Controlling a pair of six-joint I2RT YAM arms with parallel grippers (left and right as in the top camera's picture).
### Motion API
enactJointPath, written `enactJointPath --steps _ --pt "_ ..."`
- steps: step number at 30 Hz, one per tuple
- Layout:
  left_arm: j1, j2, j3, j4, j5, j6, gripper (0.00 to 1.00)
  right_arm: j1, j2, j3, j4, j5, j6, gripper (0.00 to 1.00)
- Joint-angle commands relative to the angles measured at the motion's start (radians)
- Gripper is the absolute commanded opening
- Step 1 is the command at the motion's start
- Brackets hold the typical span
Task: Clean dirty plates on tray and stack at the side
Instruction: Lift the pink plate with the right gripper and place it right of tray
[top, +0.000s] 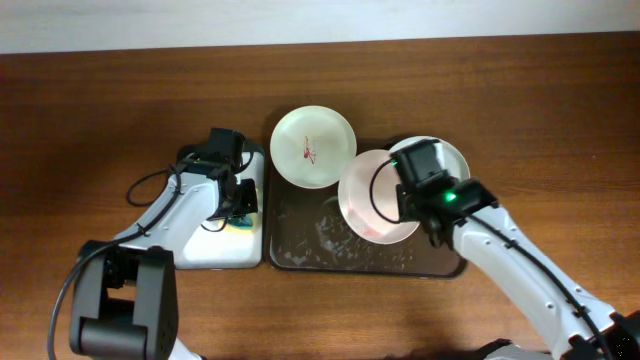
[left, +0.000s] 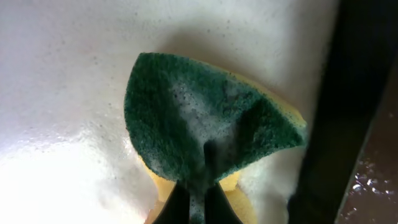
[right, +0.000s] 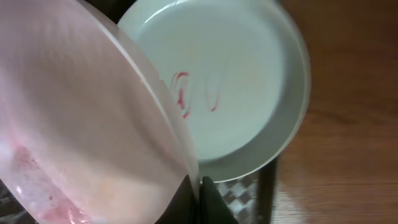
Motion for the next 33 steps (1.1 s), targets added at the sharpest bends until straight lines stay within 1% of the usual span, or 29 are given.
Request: enactJointPath --steps 1,6,7,10,11,17,24,27,30,33 --pt "0.005 0.036 -0.006 0.013 -0.017 -0.006 0.0 0.103 -0.022 0.051 0.007 0.264 -0.002 0.04" --pt "0.005 0.054 -0.006 0.015 -0.017 -0.006 0.0 0.229 -0.022 0.101 0.015 0.446 -0.002 0.04" --pt "0.006 0.054 -0.006 0.015 -0.017 -0.006 0.05 0.247 -0.022 0.111 0.016 0.467 -0.002 0.04" --pt "0.006 0.054 -0.006 0.015 -0.017 -0.006 0.26 0.3 -0.022 0.139 0.015 0.531 -0.002 0.04" --pt "0.005 0.054 -0.006 0.015 -0.017 -0.006 0.31 0.313 -0.022 0.145 0.015 0.548 -0.002 0.04" --pt "0.005 0.054 -0.006 0.016 -0.017 -0.006 0.34 0.368 -0.022 0.152 0.018 0.628 -0.002 0.04" --pt "0.005 0.054 -0.006 0.015 -0.016 -0.006 0.36 0.371 -0.022 0.152 0.018 0.651 -0.002 0.04" --pt "0.005 0.054 -0.006 0.015 -0.017 -0.006 0.39 0.37 -0.022 0.152 0.018 0.651 -0.002 0.04" --pt "0.005 0.054 -0.006 0.015 -0.017 -0.006 0.45 0.36 -0.021 0.151 0.019 0.633 0.014 0.04" --pt "0.005 0.054 -0.006 0.014 -0.017 -0.006 0.45 0.306 -0.021 0.151 0.014 0.54 0.079 0.04"
